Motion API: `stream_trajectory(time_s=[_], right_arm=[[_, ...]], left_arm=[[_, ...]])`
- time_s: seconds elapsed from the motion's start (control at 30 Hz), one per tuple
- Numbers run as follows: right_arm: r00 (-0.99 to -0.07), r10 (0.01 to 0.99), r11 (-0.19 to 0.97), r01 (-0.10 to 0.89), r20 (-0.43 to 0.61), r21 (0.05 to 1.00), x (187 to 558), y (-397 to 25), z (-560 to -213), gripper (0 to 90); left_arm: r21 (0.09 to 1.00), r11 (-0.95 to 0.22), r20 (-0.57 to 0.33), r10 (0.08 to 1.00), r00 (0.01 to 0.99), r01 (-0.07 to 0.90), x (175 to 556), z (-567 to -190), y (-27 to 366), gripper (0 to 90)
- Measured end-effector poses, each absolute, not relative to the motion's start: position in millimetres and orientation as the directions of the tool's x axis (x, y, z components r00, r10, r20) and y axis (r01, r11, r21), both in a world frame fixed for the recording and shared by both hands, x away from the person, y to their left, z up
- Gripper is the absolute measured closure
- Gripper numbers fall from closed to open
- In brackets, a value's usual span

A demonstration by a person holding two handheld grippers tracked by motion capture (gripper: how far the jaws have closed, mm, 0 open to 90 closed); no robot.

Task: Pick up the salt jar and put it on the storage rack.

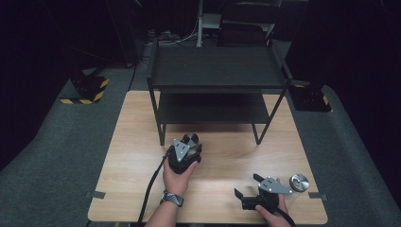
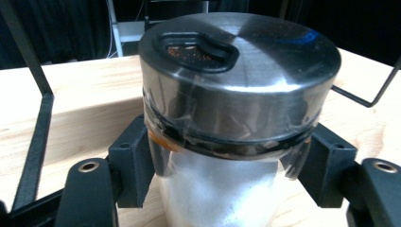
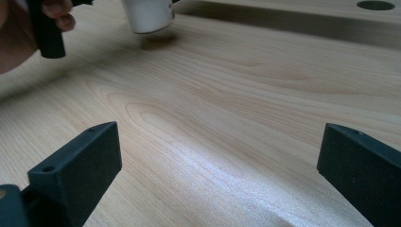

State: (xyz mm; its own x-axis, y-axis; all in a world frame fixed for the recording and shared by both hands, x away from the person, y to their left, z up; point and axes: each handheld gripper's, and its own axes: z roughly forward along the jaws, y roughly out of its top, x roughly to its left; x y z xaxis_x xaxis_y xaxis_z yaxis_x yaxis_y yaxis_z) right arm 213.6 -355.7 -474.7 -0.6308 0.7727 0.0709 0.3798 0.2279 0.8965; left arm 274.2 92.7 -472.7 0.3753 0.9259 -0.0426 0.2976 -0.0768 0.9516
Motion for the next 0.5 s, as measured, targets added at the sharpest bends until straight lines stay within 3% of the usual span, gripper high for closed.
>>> stream_trajectory(time_s=[0.5], right_arm=[[-0.626,0.776,0.224,0.382,0.073,0.896,213.3,-355.5,-474.7,0.3]], left_arm=[[0.963,-0.004,-0.095,0.929,0.357,0.268,246.2,-442.3,103.1,31.2]])
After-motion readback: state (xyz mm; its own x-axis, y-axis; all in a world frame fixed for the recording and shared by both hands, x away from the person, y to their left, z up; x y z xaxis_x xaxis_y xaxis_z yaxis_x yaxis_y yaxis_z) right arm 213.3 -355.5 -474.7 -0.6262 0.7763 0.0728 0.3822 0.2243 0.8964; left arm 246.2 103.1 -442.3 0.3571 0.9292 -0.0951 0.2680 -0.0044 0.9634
